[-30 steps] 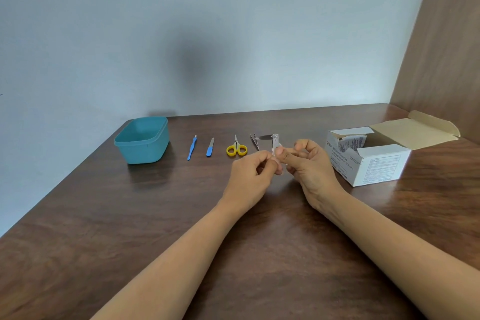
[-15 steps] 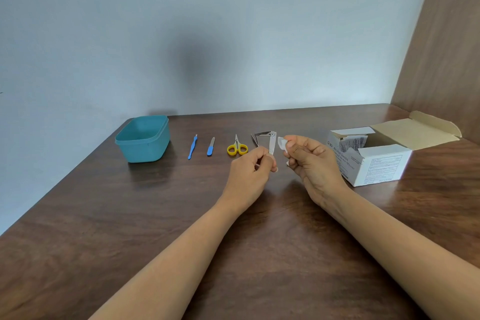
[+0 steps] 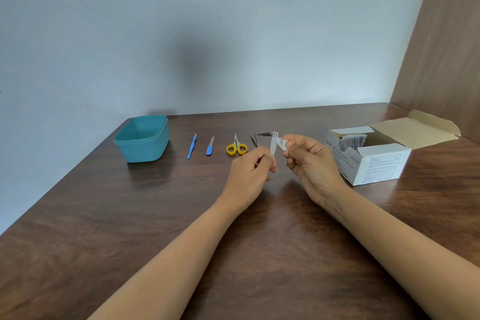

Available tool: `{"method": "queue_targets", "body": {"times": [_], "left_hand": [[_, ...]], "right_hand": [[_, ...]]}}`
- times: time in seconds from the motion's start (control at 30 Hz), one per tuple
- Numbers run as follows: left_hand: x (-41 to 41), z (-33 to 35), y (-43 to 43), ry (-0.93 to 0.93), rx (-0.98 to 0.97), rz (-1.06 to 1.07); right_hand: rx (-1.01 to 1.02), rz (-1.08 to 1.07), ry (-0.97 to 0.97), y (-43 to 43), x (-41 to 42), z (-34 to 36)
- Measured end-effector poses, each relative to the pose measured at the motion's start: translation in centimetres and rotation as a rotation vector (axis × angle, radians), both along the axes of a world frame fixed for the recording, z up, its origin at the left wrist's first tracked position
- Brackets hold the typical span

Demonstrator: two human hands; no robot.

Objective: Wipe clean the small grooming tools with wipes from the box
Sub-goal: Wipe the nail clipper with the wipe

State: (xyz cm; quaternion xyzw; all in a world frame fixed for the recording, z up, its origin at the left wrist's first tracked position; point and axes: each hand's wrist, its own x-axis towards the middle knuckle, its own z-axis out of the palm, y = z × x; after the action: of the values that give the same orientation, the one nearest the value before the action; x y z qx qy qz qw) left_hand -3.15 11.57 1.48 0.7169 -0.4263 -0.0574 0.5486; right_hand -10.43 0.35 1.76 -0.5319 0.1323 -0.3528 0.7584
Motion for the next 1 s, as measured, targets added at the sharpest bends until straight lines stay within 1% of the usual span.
{"method": "queue_targets", "body": {"times": [0.17,0.4,0.77,1.0], "left_hand": [[0.1,-0.12,-0.08,-0.01,0.009,-0.024],[0.18,-0.08,-0.07,-0.007,0.004,-0.019],[0.23,-0.28,-0.14,-0.029,0.025,-0.008],[0.24,-0.24,-0.08,-0.054,0.041,0.0]], "right_hand": [[0.008,0.009,0.01,-0.01,0.01,-0.06],[0.012,-0.053,0.026,-0.03,0.06,0.03],[-0.008,-0.03,0.046,0.1,0.04,-0.03],[-0.12,-0.024,0.077,0.23,0.06,-0.41]]}}
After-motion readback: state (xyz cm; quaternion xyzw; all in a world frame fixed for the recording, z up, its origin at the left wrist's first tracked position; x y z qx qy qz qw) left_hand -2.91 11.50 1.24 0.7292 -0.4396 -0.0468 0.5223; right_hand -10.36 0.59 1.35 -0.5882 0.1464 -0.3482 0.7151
